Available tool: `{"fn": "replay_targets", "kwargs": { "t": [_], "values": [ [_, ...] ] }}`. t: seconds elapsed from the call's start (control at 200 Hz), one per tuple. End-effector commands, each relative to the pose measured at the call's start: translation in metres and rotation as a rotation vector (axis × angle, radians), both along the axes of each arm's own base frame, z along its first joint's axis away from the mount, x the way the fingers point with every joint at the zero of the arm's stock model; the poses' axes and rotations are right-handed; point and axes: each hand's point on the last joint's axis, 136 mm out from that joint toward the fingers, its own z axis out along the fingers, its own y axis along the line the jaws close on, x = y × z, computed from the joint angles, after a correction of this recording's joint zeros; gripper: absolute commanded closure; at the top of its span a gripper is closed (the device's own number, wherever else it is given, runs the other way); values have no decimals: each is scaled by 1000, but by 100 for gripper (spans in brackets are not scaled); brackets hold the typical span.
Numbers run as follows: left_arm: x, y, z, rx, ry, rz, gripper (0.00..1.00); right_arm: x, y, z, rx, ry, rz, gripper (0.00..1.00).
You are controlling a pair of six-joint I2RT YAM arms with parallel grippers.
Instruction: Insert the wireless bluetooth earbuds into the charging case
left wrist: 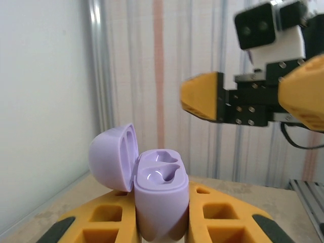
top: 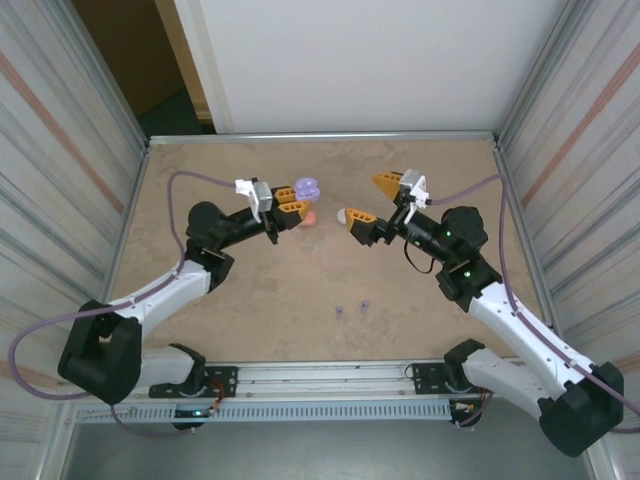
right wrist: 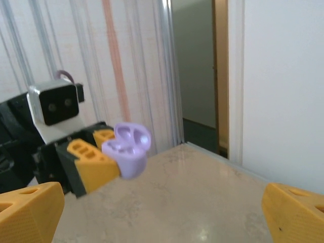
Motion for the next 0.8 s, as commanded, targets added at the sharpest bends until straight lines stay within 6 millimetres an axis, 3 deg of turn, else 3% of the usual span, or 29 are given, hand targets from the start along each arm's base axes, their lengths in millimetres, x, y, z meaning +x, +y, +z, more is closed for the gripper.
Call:
{"fn": "replay_targets", "kwargs": {
  "t": [0.0, 0.18, 0.466, 0.636, 0.792],
  "values": [
    [-3, 18, 24, -93, -42, 43, 100, 8, -13, -27, -42, 82, -91, 1],
    [-4, 30, 26, -117, -49, 71, 100, 15, -29, -57, -51, 227, -190, 1],
    [-10, 40, 28, -116, -71, 113, 100, 14, -27, -106, -70, 465, -182, 1],
    [-12, 43, 29, -110, -82, 131, 100, 6, -24, -141, -155, 654, -163, 1],
    [-13, 45, 30, -109, -88, 144, 100, -8, -23, -159, -224, 802, -135, 1]
  ]
}}
